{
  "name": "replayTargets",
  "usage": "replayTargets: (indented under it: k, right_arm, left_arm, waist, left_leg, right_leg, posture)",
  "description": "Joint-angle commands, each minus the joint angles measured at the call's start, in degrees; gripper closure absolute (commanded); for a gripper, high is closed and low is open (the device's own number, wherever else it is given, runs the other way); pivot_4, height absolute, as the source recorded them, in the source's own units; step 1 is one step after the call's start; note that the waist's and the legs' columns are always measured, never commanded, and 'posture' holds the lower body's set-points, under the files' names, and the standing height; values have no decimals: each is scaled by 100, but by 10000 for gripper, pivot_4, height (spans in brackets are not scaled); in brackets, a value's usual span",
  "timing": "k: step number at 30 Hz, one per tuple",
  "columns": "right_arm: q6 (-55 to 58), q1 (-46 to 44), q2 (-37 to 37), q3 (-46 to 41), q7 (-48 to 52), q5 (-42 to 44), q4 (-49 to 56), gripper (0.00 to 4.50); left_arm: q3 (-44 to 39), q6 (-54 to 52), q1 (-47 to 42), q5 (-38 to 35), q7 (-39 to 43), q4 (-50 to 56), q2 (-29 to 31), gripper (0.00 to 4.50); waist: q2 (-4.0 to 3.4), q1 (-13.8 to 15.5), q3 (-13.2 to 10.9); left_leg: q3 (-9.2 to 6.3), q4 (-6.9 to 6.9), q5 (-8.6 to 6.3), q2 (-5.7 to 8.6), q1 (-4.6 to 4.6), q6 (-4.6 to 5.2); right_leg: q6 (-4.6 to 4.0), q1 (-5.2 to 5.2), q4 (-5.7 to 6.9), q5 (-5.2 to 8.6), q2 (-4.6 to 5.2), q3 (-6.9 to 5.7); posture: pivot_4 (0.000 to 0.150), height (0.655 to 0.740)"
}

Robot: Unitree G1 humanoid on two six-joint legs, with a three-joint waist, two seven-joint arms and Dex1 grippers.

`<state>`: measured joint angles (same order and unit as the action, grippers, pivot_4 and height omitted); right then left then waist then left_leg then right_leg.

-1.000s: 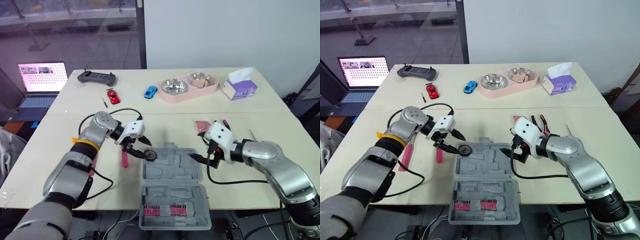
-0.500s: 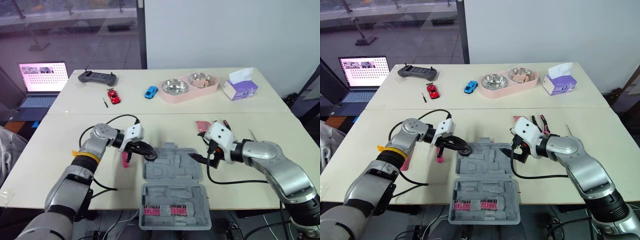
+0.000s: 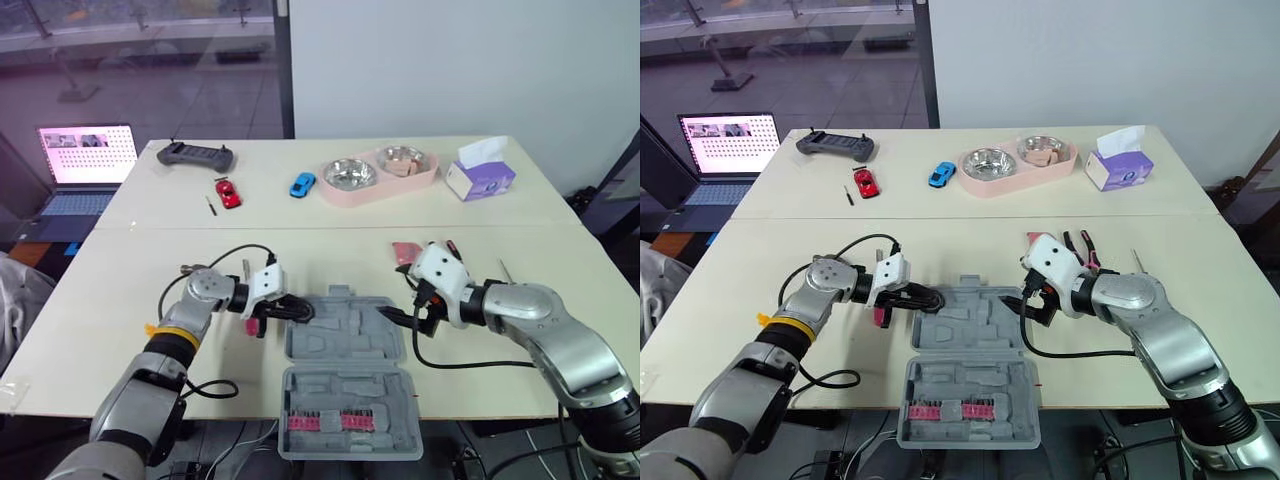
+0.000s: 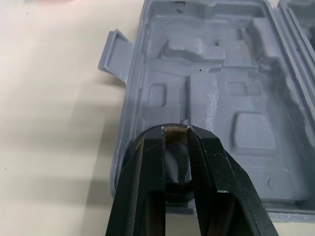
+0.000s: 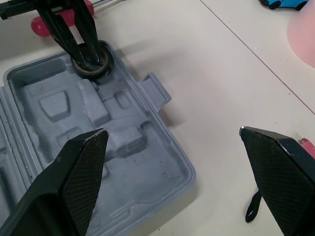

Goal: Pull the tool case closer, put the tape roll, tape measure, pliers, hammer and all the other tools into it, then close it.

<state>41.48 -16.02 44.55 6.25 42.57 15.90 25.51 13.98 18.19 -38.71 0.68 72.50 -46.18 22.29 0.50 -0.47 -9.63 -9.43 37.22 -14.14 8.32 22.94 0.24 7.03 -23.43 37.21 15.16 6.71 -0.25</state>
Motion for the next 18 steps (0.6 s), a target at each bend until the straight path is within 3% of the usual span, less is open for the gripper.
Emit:
replayTargets:
  k: [1, 9, 18]
  right_arm:
    - [-11, 7, -1, -115, -32, 15, 228, 0]
    - [22, -22, 27, -143, -21, 22, 243, 0]
    - [-16, -45, -12, -131, -42, 4, 186, 0]
  left_arm:
    - [144, 93, 63, 295, -232, -307, 16, 37244]
    - [41, 70, -7, 105, -54, -369, 29, 37244]
    - [-346, -719, -208, -565, 386, 337, 106, 37244]
  waist:
    - [0, -8, 1]
    - [1, -24, 2]
    - [2, -12, 1]
  left_leg:
    - [1, -1, 0, 0, -4, 1]
    - [3, -10, -1, -2, -26, 2]
    - [3, -9, -1, -2, -21, 1]
  right_leg:
    - [0, 3, 0, 0, 0, 0]
    - [1, 16, 0, 1, -2, 2]
    - [0, 13, 0, 1, -2, 2]
  posture:
    - [1500, 7400]
    - [1500, 7400]
    - [1500, 7400]
